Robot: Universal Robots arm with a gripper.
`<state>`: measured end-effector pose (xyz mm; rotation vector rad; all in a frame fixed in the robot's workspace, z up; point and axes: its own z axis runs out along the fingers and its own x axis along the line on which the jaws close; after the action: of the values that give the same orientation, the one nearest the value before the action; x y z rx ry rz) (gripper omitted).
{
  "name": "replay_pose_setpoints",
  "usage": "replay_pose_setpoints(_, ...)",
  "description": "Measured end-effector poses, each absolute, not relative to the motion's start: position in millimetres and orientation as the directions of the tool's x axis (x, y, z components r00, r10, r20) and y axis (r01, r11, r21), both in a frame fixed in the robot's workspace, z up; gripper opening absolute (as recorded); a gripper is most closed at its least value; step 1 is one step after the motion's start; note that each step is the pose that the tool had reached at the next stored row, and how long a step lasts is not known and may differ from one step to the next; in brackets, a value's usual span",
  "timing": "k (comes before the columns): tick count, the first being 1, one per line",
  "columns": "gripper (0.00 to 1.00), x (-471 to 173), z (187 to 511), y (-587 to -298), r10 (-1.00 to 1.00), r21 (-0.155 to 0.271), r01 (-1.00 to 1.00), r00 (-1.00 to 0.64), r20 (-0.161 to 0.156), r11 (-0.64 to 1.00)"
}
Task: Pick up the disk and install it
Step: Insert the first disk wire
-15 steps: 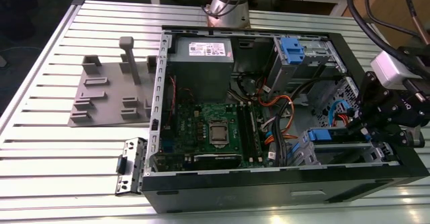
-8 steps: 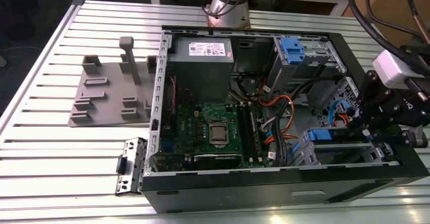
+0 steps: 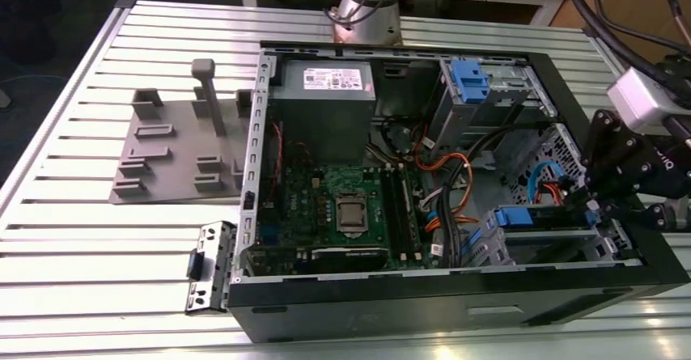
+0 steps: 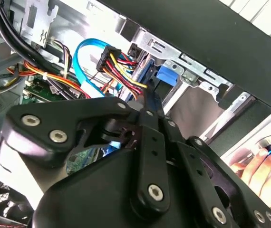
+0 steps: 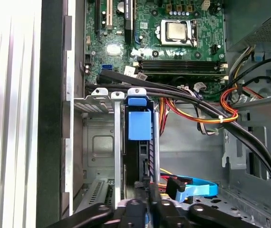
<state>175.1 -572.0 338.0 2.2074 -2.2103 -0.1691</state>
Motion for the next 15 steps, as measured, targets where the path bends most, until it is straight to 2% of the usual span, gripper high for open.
replay_pose_setpoints(1, 0.1, 177, 338, -572, -0.998, 0.091, -0.996, -0.005, -0.067, -0.002)
replay_pose_setpoints(5, 0.1, 189, 338, -572, -0.998, 0.119, -0.993, -0.006, -0.067, -0.002)
replay_pose_setpoints(15, 0.1, 192, 356, -572, -0.997, 0.121, -0.993, -0.007, -0.072, -0.002)
